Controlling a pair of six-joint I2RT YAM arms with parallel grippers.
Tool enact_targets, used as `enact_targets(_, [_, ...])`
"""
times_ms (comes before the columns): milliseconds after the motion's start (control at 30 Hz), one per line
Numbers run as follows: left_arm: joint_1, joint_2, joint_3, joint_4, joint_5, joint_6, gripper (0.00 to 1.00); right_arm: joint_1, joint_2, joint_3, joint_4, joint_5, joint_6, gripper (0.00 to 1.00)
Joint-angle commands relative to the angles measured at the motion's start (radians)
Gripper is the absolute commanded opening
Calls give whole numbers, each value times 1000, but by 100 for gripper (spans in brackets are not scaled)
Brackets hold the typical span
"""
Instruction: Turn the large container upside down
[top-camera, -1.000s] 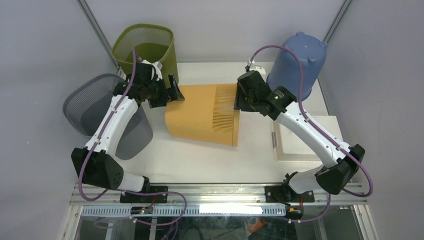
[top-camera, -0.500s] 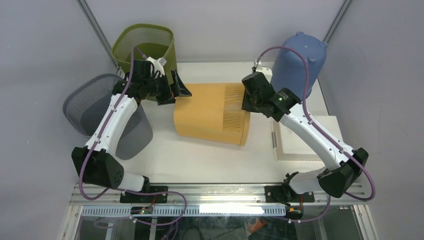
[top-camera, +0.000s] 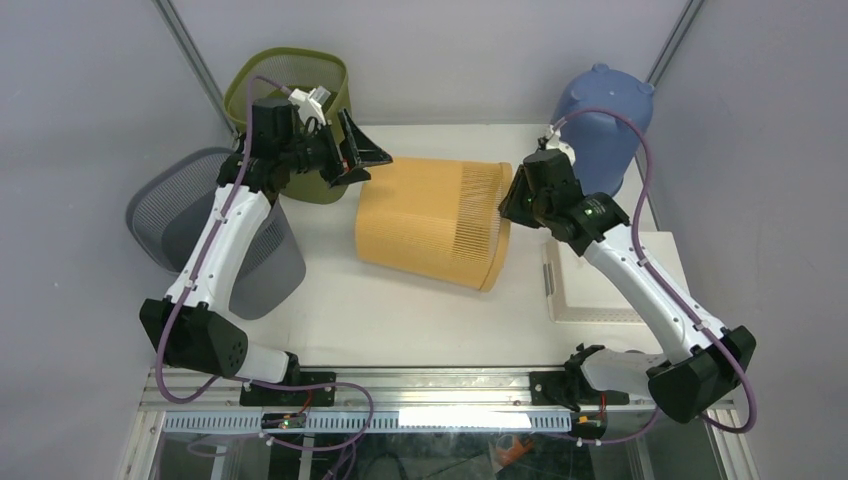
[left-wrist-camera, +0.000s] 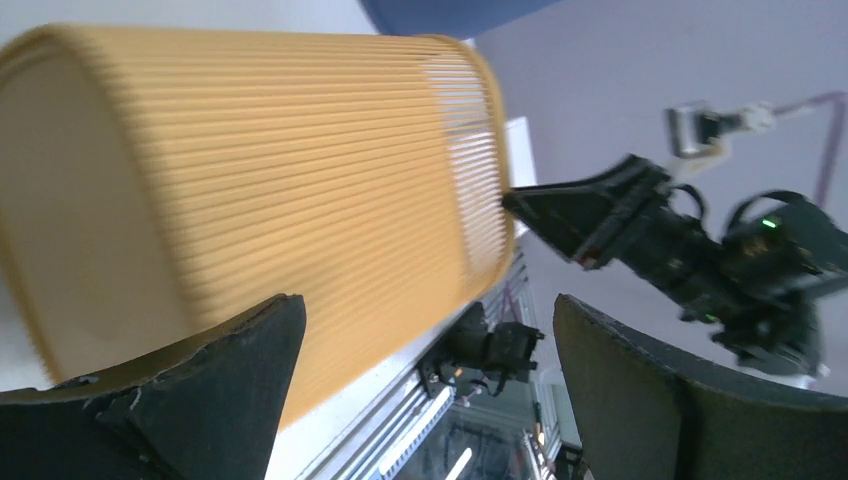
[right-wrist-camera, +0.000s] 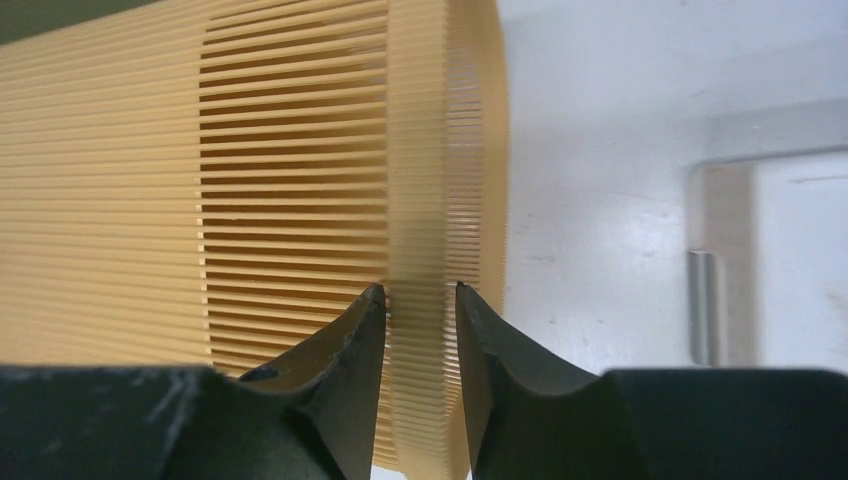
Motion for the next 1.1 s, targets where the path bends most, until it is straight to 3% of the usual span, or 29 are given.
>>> enact_targets(0, [-27,-27,74,126,108,-92,99,-30,11,-89,34,-114,21,33])
enact_targets(367, [-68,-13,102,123,61,-73,99,-110,-14,-211,95,-153,33,26])
enact_targets(567, [-68,-9,139,-114,-225,92,99,-129,-41,-187,66,-138,4,28])
enact_targets(700, [-68,-18,90,-181,-371,144,99,-129,-27,-145,31,-123,-33,32])
enact_targets(1067, [-67,-18,-126,-115,-339,117,99,-129,-9,-125,11,-116,-67,36])
